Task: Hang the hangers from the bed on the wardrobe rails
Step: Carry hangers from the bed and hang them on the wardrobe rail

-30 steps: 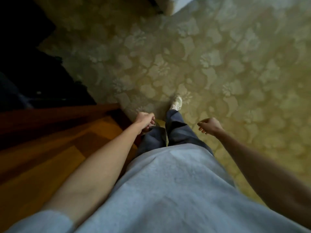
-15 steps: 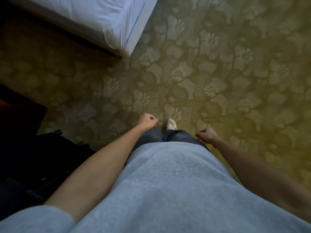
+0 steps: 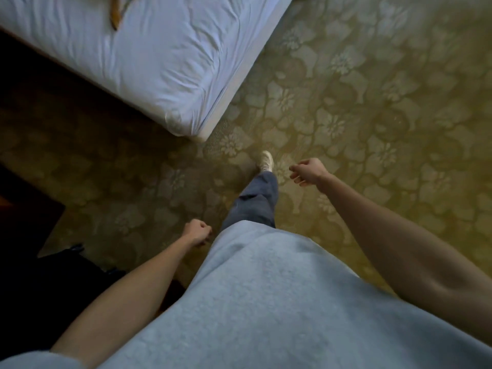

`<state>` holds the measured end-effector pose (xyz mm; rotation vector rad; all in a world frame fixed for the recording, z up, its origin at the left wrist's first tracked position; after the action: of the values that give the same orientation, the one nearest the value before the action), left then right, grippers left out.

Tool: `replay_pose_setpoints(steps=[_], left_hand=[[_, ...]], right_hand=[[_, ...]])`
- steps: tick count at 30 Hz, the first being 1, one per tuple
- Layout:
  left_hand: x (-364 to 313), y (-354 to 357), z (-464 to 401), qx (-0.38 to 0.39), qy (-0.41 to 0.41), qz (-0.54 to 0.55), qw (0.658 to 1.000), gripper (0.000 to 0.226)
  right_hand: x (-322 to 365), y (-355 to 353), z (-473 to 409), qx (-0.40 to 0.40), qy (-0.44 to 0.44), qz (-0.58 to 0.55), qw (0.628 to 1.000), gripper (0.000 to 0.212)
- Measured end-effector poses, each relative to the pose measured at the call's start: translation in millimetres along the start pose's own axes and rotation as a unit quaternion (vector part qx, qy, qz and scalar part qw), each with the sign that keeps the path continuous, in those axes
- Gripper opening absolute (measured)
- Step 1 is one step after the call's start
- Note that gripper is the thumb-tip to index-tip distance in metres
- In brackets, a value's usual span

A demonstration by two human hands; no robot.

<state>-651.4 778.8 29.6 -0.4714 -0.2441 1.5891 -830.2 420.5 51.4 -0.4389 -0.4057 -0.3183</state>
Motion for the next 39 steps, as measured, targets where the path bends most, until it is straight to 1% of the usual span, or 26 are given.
replay_pose_setpoints(steps=[3,5,7,9,14,17,19,22,23,25,27,30,35,39], left_hand=[[-60.0,-24.2,-25.1,0.012,-0.012,0.017,1.0,0.026],[-118.1,-42.3,-41.3,0.022,-0.009,0.031,0.999,0.026],[-186.0,-59.5,-57.7,0.026,0.005,0.045,0.999,0.028],[-258.9,-72.0,-69.6,0.028,0.037,0.059,0.997,0.031],[-458.0,-86.8,-87.7,0.067,0.115,0.065,0.989,0.023],[-567.9,-88.3,-102.9,0.083,0.142,0.053,0.985,0.022],[-635.1,-92.8,-113.3,0.089,0.159,0.044,0.982,0.023],[-729.1,-105.1,-134.2,0.092,0.173,0.018,0.981,0.023],[-750.2,-111.4,-141.4,0.088,0.172,0.016,0.981,0.023],[-793.2,-128.1,-151.8,0.074,0.161,0.012,0.984,0.024],[-830.4,-143.8,-161.9,0.064,0.156,-0.008,0.986,0.025],[-867.1,-169.8,-178.3,0.05,0.146,-0.018,0.988,0.027],[-891.3,-209.9,-210.7,0.033,0.093,0.009,0.995,0.027],[-911.6,-231.0,-247.5,0.021,0.045,-0.002,0.999,0.027]], right_hand=[[32.7,-46.0,-37.5,-0.006,0.024,0.028,0.999,0.025],[47.5,-79.5,-55.7,-0.01,0.039,0.05,0.998,0.024],[55.9,-112.9,-70.7,-0.018,0.054,0.063,0.996,0.024],[55.8,-144.7,-79.5,-0.027,0.074,0.06,0.995,0.024],[43.2,-225.8,-101.9,-0.066,0.128,0.034,0.989,0.023],[32.1,-268.3,-122.0,-0.065,0.171,0.012,0.983,0.019],[29.7,-298.7,-142.3,-0.064,0.194,-0.001,0.979,0.021],[41.5,-352.4,-186.6,-0.05,0.219,0.001,0.974,0.025],[50.6,-368.2,-199.7,-0.046,0.222,0.009,0.974,0.026],[84.8,-408.3,-229.3,-0.036,0.221,0.031,0.974,0.027],[133.1,-449.3,-266.1,-0.037,0.2,0.051,0.978,0.027],[224.8,-503.2,-324.4,-0.047,0.129,0.071,0.988,0.025],[395.6,-572.0,-404.4,-0.059,0.005,0.074,0.996,0.024],[505.0,-617.3,-463.5,-0.09,-0.068,0.079,0.99,0.022]])
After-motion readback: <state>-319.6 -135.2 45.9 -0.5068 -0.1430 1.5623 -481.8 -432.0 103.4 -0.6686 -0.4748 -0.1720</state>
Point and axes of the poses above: each hand's wrist, its own z-axis away from the middle knuckle, its own y-axis out of the palm, x = y × z, the point moved 9 cm from there along -z, towards the middle knuckle, and after that the axes turned 5 degrees about z, right-handed, at the moved point
